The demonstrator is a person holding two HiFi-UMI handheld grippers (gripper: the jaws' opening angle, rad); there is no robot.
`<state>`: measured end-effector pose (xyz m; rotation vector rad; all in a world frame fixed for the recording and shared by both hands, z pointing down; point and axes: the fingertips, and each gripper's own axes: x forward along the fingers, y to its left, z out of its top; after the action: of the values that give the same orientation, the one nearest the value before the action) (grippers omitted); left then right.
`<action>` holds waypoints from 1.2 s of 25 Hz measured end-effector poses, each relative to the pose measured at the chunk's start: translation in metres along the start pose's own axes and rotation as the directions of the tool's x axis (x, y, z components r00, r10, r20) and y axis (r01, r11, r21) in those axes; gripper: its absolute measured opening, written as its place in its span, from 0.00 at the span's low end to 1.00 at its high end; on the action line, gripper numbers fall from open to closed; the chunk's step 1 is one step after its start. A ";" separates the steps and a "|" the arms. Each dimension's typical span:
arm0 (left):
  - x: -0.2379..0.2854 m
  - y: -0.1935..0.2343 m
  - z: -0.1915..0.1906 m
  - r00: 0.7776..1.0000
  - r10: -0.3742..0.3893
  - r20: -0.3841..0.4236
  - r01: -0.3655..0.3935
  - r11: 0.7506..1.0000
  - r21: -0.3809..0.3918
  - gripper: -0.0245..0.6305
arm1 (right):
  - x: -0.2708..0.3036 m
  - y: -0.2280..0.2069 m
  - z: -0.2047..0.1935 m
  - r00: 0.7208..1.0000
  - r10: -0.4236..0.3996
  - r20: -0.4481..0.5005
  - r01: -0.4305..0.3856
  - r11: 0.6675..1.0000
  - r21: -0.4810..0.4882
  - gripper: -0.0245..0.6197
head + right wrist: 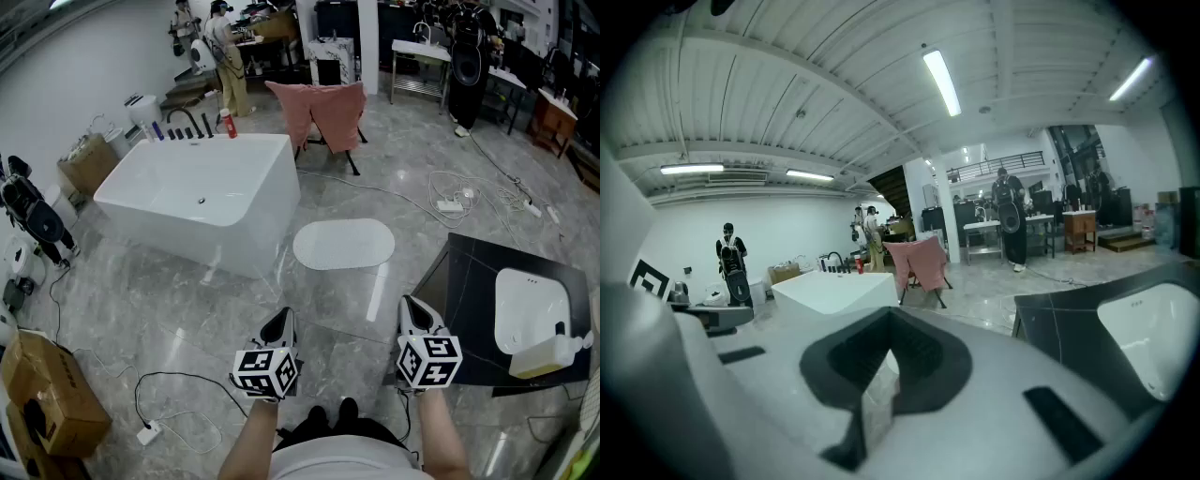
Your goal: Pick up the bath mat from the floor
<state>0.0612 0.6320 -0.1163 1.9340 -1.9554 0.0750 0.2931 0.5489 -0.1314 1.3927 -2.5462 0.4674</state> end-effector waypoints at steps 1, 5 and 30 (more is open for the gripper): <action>0.001 0.000 0.001 1.000 -0.003 -0.001 0.003 1.000 0.002 0.03 | 0.000 0.000 0.000 1.000 0.000 0.001 0.000 1.000 0.001 0.04; 0.001 -0.004 0.004 1.000 0.000 0.004 0.000 1.000 0.007 0.02 | -0.002 0.000 0.001 1.000 0.018 0.007 -0.018 1.000 0.016 0.04; 0.053 -0.011 0.008 0.998 0.050 -0.028 -0.051 0.999 -0.007 0.25 | 0.046 -0.036 0.011 0.997 0.077 -0.029 -0.075 0.995 0.065 0.21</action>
<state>0.0710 0.5786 -0.1097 1.8688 -1.9836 0.1072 0.2984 0.4905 -0.1207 1.3010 -2.5878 0.5836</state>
